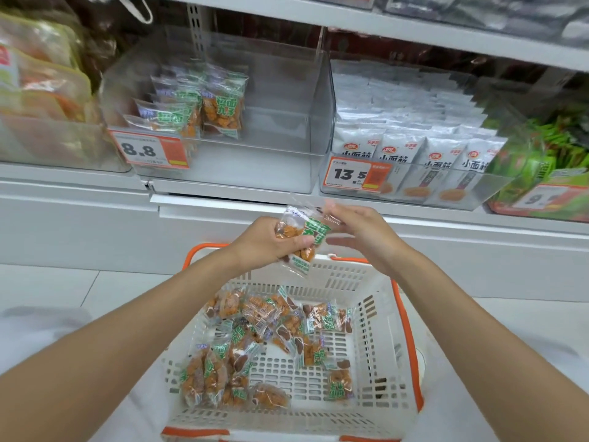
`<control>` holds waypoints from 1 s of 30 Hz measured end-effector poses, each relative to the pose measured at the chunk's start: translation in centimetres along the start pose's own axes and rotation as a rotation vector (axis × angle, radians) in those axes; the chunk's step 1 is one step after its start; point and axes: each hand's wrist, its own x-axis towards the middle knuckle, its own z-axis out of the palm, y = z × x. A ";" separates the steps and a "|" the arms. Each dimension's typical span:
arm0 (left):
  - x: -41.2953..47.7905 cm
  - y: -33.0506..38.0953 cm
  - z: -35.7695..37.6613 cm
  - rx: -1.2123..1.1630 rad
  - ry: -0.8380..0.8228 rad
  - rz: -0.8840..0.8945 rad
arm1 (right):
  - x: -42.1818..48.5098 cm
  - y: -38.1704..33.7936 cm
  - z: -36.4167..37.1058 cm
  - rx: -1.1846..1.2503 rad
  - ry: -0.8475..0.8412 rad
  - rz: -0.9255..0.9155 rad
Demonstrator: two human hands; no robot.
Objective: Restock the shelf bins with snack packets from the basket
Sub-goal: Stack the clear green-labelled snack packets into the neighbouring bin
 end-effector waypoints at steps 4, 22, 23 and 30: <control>-0.1 -0.2 -0.9 -0.031 0.029 -0.030 | -0.4 0.3 0.4 -0.062 0.003 -0.013; 0.0 1.5 -2.5 -0.057 0.186 -0.074 | -0.6 -2.2 2.4 -0.042 -0.022 -0.062; 0.0 1.8 -2.8 -0.058 0.220 -0.062 | -0.3 -2.7 2.7 -0.047 -0.016 -0.090; 2.8 7.9 -10.1 0.044 0.442 0.228 | 5.5 -10.0 5.5 -0.035 0.099 -0.358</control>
